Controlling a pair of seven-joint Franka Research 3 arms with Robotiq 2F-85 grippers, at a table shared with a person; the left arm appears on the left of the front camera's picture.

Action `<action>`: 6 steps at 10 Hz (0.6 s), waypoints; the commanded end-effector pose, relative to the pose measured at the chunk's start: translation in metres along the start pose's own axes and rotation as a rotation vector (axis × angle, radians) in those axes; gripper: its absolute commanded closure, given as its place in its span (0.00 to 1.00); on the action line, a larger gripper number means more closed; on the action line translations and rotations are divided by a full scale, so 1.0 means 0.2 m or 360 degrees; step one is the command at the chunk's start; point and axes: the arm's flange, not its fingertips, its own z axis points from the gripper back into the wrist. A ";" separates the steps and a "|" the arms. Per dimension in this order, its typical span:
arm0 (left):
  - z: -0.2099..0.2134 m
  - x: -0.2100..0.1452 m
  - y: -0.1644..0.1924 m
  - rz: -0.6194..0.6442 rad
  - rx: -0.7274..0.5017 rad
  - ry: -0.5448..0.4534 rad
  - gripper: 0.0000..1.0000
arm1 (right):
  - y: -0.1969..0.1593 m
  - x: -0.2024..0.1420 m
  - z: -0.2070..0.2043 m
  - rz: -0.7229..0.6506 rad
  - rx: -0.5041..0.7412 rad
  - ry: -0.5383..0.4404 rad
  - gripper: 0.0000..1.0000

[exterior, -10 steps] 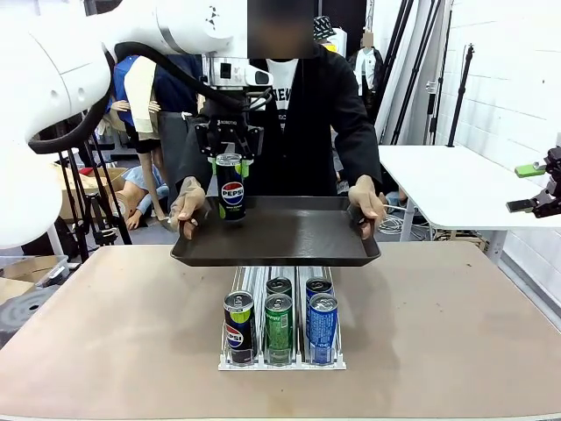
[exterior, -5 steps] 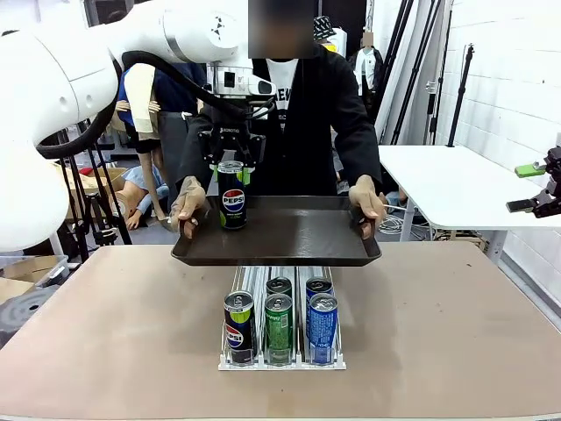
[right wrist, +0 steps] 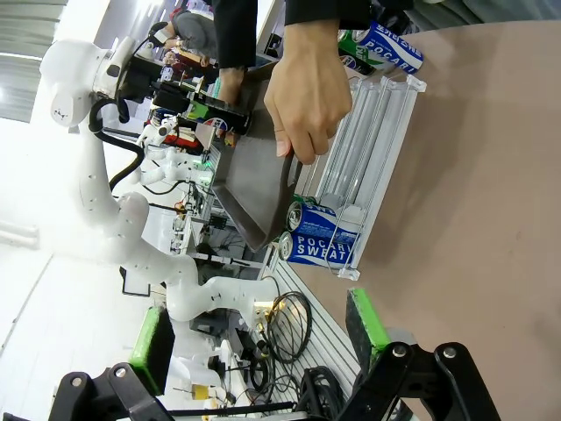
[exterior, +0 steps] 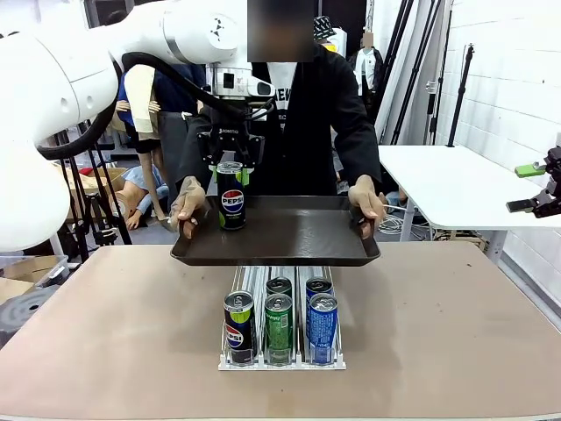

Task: Retrieve and hand over the desired beverage to the person.
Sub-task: Place the picked can on the Handle tray extended by the person.

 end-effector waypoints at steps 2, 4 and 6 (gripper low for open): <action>0.12 -0.03 0.02 -0.0014 -0.0002 -0.0035 0.00 | 0.00 0.00 0.00 -0.0016 0.0001 0.0002 0.00; 0.22 -0.08 0.02 0.0050 0.0024 -0.0084 0.00 | 0.00 0.00 0.00 -0.0016 0.0001 0.0002 0.00; 0.29 -0.15 -0.01 0.0045 0.0052 -0.0169 0.00 | 0.00 0.00 0.00 -0.0016 0.0001 0.0002 0.00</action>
